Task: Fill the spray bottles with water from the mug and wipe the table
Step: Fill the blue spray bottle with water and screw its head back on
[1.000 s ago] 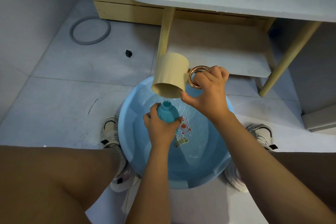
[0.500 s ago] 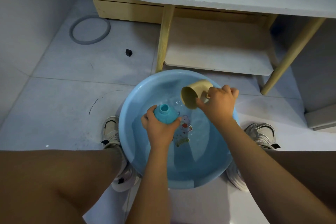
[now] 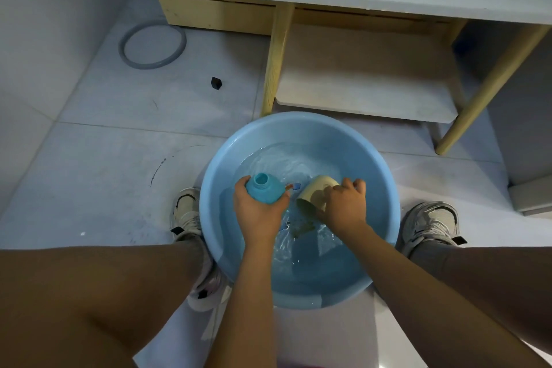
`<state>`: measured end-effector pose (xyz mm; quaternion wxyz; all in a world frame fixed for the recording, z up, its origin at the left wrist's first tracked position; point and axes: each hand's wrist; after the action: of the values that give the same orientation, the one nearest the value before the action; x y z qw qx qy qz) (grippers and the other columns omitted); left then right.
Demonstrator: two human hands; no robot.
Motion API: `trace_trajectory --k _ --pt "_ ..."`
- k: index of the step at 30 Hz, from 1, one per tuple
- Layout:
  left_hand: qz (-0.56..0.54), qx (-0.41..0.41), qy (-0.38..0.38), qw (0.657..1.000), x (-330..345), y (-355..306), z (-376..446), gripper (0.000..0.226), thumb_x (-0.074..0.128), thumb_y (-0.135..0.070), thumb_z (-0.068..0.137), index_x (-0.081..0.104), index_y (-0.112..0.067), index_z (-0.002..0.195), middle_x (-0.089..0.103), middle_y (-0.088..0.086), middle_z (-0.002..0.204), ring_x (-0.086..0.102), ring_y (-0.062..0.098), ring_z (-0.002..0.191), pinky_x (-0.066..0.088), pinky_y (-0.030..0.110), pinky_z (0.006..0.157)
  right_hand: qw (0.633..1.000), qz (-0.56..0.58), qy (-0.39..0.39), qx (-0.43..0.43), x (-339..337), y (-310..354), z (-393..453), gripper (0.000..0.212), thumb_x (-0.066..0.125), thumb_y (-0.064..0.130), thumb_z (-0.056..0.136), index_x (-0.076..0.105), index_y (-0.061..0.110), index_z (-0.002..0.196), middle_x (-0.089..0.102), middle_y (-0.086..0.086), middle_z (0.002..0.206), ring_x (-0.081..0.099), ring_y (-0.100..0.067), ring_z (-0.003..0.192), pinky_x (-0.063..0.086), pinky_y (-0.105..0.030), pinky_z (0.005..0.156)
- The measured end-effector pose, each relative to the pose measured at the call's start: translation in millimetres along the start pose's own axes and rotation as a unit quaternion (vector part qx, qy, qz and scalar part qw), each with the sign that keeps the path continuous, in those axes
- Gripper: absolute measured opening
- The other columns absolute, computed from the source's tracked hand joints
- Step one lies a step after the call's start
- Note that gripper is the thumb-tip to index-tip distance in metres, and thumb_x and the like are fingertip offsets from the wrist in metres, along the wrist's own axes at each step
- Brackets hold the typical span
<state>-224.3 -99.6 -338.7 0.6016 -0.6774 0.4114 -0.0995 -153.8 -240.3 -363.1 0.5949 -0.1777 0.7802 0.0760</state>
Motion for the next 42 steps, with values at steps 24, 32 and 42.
trace_trajectory --k 24,32,42 --pt "0.019 0.033 0.018 0.999 11.2 -5.7 -4.6 0.068 0.089 -0.027 0.05 0.048 -0.027 0.104 0.061 -0.001 0.104 0.06 0.019 0.094 0.054 0.041 0.084 0.89 0.438 -0.089 0.09 -97.7 -19.1 15.4 0.041 0.067 0.036 0.079 0.039 0.014 0.058 0.037 -0.001 0.056 0.035 -0.02 0.059 0.031 -0.033 0.076" --pt "0.032 0.034 0.025 0.999 12.4 -8.6 -4.8 0.07 0.089 -0.026 0.052 0.048 -0.025 0.109 0.058 -0.002 0.108 0.057 0.018 0.099 0.053 0.041 0.087 0.895 0.394 -0.211 -0.016 -112.5 -13.1 10.8 0.034 0.076 0.035 0.073 0.054 0.01 0.066 0.037 0.015 0.056 0.036 -0.015 0.077 0.019 -0.028 0.076" --pt "0.042 0.029 0.035 0.998 14.1 -8.0 -4.4 0.074 0.089 -0.032 0.051 0.049 -0.023 0.113 0.057 -0.002 0.11 0.057 0.018 0.1 0.053 0.041 0.086 0.887 0.354 -0.287 -0.07 -110.7 -10.8 13.2 0.04 0.073 0.045 0.066 0.057 0.009 0.063 0.045 0.01 0.058 0.037 -0.015 0.074 0.016 -0.026 0.075"
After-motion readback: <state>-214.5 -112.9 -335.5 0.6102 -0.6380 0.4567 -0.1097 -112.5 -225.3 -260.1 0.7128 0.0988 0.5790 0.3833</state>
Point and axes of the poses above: each hand's wrist, its own z-axis towards the middle knuckle, its own x-axis out of the palm, y = z × x
